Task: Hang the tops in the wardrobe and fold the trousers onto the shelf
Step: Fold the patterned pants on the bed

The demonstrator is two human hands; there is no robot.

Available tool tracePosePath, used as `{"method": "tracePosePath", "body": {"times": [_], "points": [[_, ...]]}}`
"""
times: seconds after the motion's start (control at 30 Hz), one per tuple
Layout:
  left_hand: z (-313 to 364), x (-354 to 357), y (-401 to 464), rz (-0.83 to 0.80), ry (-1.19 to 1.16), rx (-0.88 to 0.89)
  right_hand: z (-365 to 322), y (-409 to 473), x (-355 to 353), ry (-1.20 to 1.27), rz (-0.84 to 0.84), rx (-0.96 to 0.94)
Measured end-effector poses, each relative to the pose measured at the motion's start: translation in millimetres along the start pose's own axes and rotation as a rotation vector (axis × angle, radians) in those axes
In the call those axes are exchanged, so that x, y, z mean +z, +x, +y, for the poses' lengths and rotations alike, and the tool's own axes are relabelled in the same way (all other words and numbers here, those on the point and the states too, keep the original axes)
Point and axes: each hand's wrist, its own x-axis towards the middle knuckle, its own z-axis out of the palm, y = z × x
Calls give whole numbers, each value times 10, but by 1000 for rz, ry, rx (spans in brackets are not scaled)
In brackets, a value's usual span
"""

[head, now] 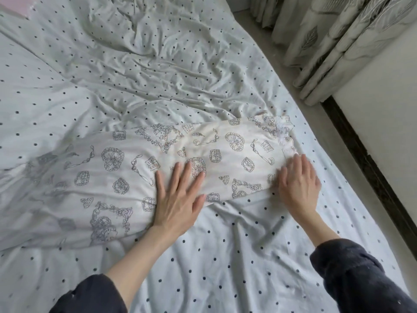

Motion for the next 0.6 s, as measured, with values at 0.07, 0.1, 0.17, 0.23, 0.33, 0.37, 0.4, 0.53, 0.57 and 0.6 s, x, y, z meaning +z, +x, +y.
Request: {"method": "tracePosePath", "body": {"times": [0.07,0.1,0.17,0.23,0.33,0.37,0.4,0.53,0.57,0.6], "points": [[25,15,-98,-25,28,54,41,-26,-59,206,25,223],[18,22,-117,-28,45,75,50,2,-89,263,7,304],[-7,19,-99,-17,63,100,34,92,-152,333,-66,386],[-23,-19,-45,-1,68,87,6,195,-195,468,-90,424],[-13,-48,-31,14,86,59,12,302,-219,626,-119,432],[-6,-48,-48,12,92,53,3,316,-236,665,-165,441],[2,-38,-80,3,97,48,0,318,-251,725,-199,470],[10,-37,-150,-25,104,45,41,299,-316,818,-149,564],[16,-59,-165,-25,95,52,69,279,-333,774,-104,556],[17,-78,-166,-27,88,61,73,258,-341,727,-64,561]]}}
